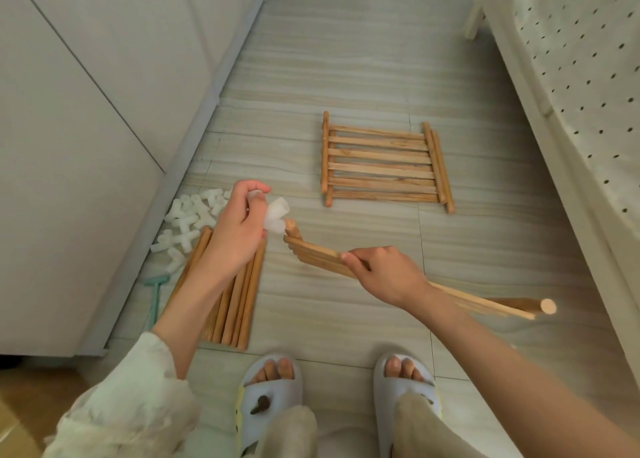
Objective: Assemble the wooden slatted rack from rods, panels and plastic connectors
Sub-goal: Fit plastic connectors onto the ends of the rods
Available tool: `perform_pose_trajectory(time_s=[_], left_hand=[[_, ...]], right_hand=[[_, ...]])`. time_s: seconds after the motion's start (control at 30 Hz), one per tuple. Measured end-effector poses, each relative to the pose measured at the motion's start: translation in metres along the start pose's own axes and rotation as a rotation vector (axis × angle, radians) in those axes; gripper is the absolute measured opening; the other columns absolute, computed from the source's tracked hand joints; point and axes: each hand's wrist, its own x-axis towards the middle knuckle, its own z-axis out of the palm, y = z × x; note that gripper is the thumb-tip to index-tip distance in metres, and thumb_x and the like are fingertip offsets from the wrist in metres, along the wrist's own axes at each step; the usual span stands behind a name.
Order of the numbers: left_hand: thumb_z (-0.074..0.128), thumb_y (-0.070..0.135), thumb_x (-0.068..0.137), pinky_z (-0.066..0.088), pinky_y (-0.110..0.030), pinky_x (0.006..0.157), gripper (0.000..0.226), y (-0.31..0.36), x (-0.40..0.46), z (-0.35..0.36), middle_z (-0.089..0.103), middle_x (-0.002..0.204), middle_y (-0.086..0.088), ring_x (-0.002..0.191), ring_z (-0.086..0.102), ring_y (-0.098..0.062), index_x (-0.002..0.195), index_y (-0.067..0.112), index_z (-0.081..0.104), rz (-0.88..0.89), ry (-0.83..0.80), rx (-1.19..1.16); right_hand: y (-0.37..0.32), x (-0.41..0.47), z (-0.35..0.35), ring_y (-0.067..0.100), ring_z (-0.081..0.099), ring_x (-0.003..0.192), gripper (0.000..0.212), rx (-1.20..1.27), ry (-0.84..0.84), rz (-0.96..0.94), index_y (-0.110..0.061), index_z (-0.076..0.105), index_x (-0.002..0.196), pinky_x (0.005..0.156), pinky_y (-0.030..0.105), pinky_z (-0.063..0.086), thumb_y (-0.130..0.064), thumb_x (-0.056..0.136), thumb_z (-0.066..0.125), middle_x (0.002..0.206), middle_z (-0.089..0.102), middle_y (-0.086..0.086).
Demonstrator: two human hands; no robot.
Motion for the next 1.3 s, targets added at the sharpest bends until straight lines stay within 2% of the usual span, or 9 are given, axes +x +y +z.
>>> perform_pose_trajectory(time_s=[0.17, 0.33, 0.57, 0.67, 0.83, 0.9, 1.03, 1.13, 1.3], left_hand=[[0.028, 0.027, 0.103, 0.041, -0.034, 0.067, 0.03, 0.006, 0.002, 0.003, 0.048, 0.071, 0.001, 0.065, 0.046, -0.014, 0.123, 0.029, 0.05, 0.048, -0.078, 0.118], [0.025, 0.024, 0.103, 0.038, -0.007, 0.067, 0.04, 0.016, 0.007, 0.009, 0.047, 0.077, 0.01, 0.067, 0.045, 0.0, 0.141, 0.029, 0.038, 0.097, -0.227, 0.203], [0.027, 0.026, 0.102, 0.042, -0.025, 0.08, 0.041, 0.017, 0.004, 0.011, 0.045, 0.073, 0.008, 0.07, 0.047, -0.005, 0.141, 0.031, 0.037, 0.181, -0.312, 0.215], [0.029, 0.025, 0.102, 0.041, -0.015, 0.079, 0.04, 0.012, 0.005, 0.012, 0.056, 0.09, 0.0, 0.083, 0.053, -0.008, 0.14, 0.031, 0.039, 0.22, -0.339, 0.235], [0.027, 0.027, 0.102, 0.037, -0.007, 0.069, 0.035, 0.005, 0.009, 0.022, 0.05, 0.095, 0.001, 0.077, 0.045, -0.001, 0.134, 0.028, 0.042, 0.169, -0.282, 0.206], [0.025, 0.029, 0.103, 0.036, -0.012, 0.069, 0.034, 0.004, 0.013, 0.025, 0.048, 0.098, -0.002, 0.086, 0.047, -0.01, 0.132, 0.03, 0.043, 0.161, -0.281, 0.206], [0.025, 0.027, 0.103, 0.045, -0.039, 0.069, 0.03, 0.007, 0.011, 0.03, 0.049, 0.082, -0.012, 0.072, 0.048, -0.023, 0.126, 0.028, 0.044, 0.153, -0.265, 0.187], [0.026, 0.025, 0.103, 0.042, -0.042, 0.066, 0.026, 0.005, 0.008, 0.032, 0.041, 0.074, -0.005, 0.064, 0.041, -0.011, 0.121, 0.031, 0.043, 0.161, -0.273, 0.165], [0.024, 0.027, 0.103, 0.044, -0.04, 0.068, 0.03, 0.005, 0.012, 0.032, 0.043, 0.081, -0.011, 0.071, 0.043, -0.019, 0.127, 0.035, 0.039, 0.119, -0.346, 0.166]], right_hand=[[0.0, -0.003, 0.001, 0.025, 0.059, 0.09, 0.041, -0.002, -0.016, 0.003, -0.028, 0.065, 0.107, 0.064, 0.029, 0.036, -0.048, 0.099, 0.029, 0.086, 0.063, 0.002], [0.003, -0.005, 0.0, 0.024, 0.06, 0.089, 0.041, -0.001, -0.025, -0.022, -0.029, 0.064, 0.11, 0.063, 0.029, 0.036, -0.048, 0.099, 0.029, 0.089, 0.067, 0.002], [0.009, -0.006, -0.002, 0.024, 0.061, 0.089, 0.044, -0.029, -0.025, -0.074, -0.025, 0.065, 0.112, 0.072, 0.033, 0.046, -0.047, 0.099, 0.03, 0.092, 0.068, 0.003], [0.012, -0.007, -0.005, 0.024, 0.061, 0.092, 0.046, -0.064, -0.031, -0.105, -0.022, 0.064, 0.114, 0.077, 0.034, 0.046, -0.046, 0.1, 0.028, 0.097, 0.069, 0.004], [0.011, -0.004, -0.008, 0.025, 0.061, 0.092, 0.049, -0.09, -0.014, -0.129, -0.018, 0.065, 0.108, 0.072, 0.032, 0.041, -0.047, 0.1, 0.025, 0.095, 0.068, 0.006], [0.013, -0.003, -0.009, 0.027, 0.06, 0.093, 0.048, -0.116, 0.006, -0.127, -0.018, 0.064, 0.105, 0.071, 0.033, 0.04, -0.047, 0.1, 0.025, 0.096, 0.068, 0.007], [0.014, -0.002, -0.008, 0.029, 0.061, 0.09, 0.049, -0.165, 0.051, -0.151, -0.017, 0.063, 0.102, 0.071, 0.034, 0.041, -0.047, 0.1, 0.025, 0.093, 0.068, 0.008], [0.015, -0.002, -0.007, 0.028, 0.061, 0.087, 0.049, -0.16, 0.053, -0.164, -0.016, 0.063, 0.097, 0.07, 0.034, 0.041, -0.046, 0.1, 0.025, 0.09, 0.068, 0.008], [0.018, -0.001, -0.008, 0.026, 0.062, 0.086, 0.05, -0.13, 0.047, -0.16, -0.017, 0.064, 0.097, 0.074, 0.035, 0.046, -0.048, 0.099, 0.025, 0.089, 0.068, 0.005]])
